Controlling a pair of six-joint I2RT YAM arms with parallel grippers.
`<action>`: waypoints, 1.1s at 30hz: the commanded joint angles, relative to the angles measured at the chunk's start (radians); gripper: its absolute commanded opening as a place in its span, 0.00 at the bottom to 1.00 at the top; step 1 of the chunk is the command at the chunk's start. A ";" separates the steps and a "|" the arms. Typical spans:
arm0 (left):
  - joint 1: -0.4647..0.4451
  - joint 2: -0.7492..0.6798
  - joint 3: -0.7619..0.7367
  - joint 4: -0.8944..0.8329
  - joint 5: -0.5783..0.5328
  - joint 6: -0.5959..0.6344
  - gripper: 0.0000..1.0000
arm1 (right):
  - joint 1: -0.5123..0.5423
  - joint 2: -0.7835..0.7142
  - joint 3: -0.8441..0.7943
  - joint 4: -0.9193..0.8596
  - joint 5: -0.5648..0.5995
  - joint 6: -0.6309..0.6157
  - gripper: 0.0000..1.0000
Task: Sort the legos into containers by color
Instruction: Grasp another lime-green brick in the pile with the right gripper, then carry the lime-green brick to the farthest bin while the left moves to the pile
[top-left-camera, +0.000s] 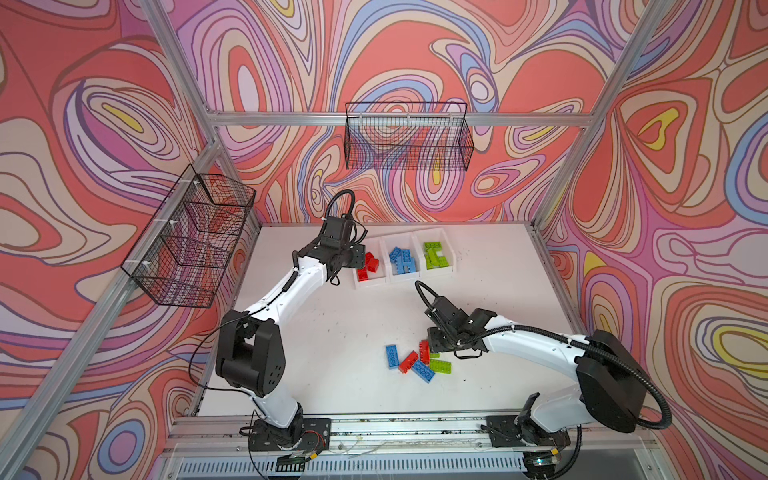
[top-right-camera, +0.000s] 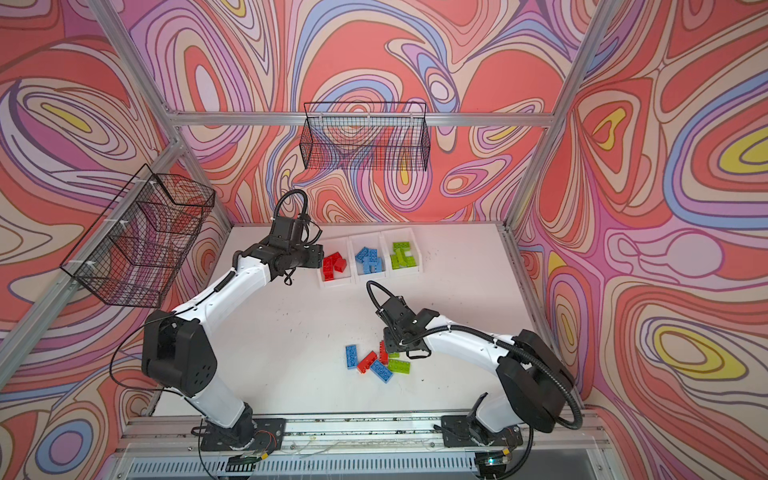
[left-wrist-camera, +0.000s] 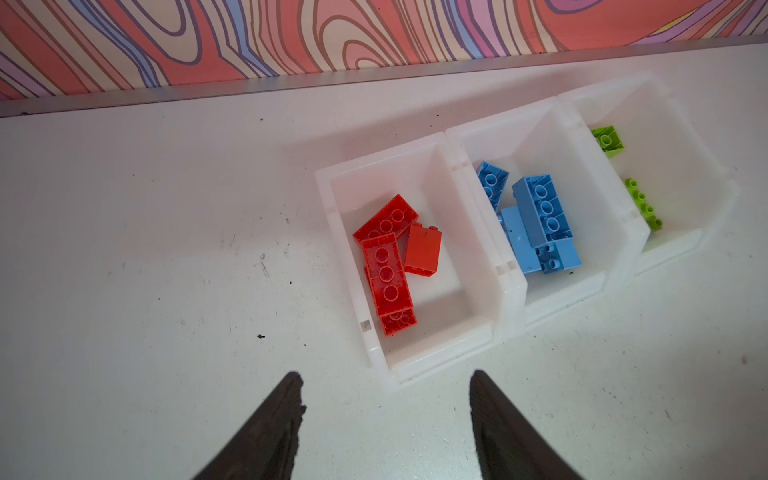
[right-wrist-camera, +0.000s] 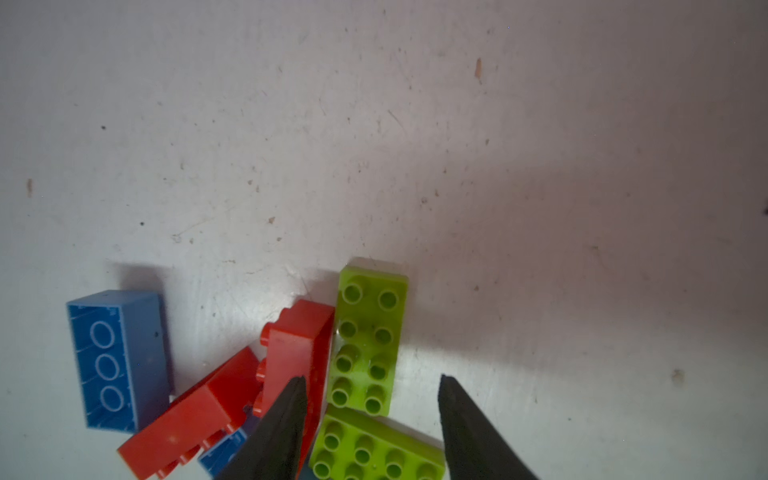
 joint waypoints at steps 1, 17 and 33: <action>0.007 -0.011 -0.012 0.024 0.033 0.024 0.66 | 0.005 0.022 -0.009 -0.016 0.027 0.041 0.54; 0.007 -0.005 -0.009 0.017 0.053 0.027 0.65 | 0.006 0.167 0.058 0.036 -0.002 0.021 0.57; 0.007 -0.001 -0.014 0.018 0.058 0.027 0.64 | -0.039 0.109 0.113 -0.055 0.088 0.036 0.34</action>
